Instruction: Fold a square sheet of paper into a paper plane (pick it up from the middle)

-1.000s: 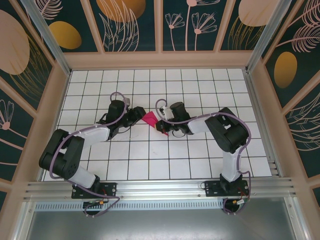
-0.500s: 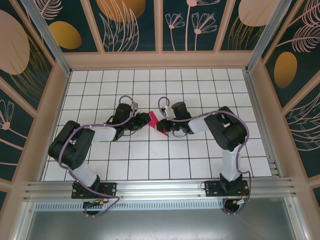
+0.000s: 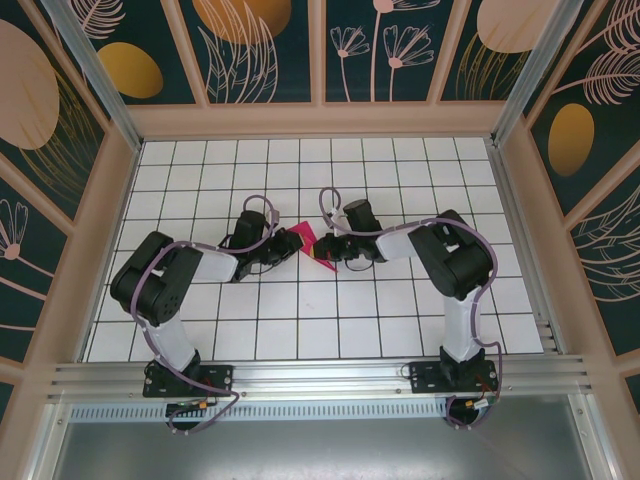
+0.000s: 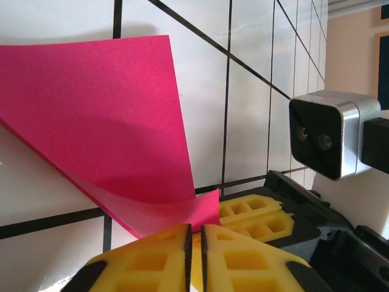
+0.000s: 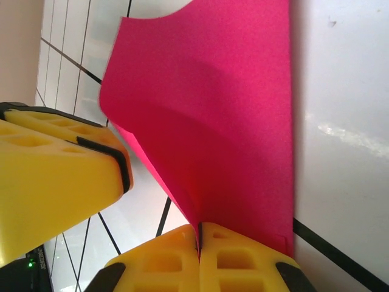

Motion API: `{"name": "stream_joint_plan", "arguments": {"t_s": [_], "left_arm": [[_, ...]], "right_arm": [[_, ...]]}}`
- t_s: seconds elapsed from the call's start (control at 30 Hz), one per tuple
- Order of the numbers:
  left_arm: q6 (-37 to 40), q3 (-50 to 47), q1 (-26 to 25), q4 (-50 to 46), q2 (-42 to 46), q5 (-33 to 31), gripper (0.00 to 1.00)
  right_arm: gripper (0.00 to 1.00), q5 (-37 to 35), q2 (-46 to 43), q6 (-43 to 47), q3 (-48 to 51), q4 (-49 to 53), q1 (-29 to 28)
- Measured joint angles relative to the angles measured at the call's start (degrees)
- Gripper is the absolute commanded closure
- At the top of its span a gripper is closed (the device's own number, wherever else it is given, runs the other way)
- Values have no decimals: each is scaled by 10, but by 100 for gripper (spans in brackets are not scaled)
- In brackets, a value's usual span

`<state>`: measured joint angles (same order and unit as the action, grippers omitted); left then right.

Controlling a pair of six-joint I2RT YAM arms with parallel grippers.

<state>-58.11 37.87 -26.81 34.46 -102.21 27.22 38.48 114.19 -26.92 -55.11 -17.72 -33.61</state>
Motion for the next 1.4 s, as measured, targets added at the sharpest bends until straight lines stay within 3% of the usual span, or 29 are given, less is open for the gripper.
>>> {"name": "stream_joint_plan", "arguments": {"t_s": [0.47,0.9,1.1,1.4], "left_arm": [[2,-8,0,35,-17,2,96],[12,-7,0,54,-44,12,98],[16,11,0,54,-54,15,98],[22,26,0,43,-65,15,99]], "right_arm": [[100,10,13,-45,-35,57,8],[100,27,13,-40,-7,-5,13],[90,33,13,-30,-2,-16,14],[85,38,11,-28,-2,-16,14]]}}
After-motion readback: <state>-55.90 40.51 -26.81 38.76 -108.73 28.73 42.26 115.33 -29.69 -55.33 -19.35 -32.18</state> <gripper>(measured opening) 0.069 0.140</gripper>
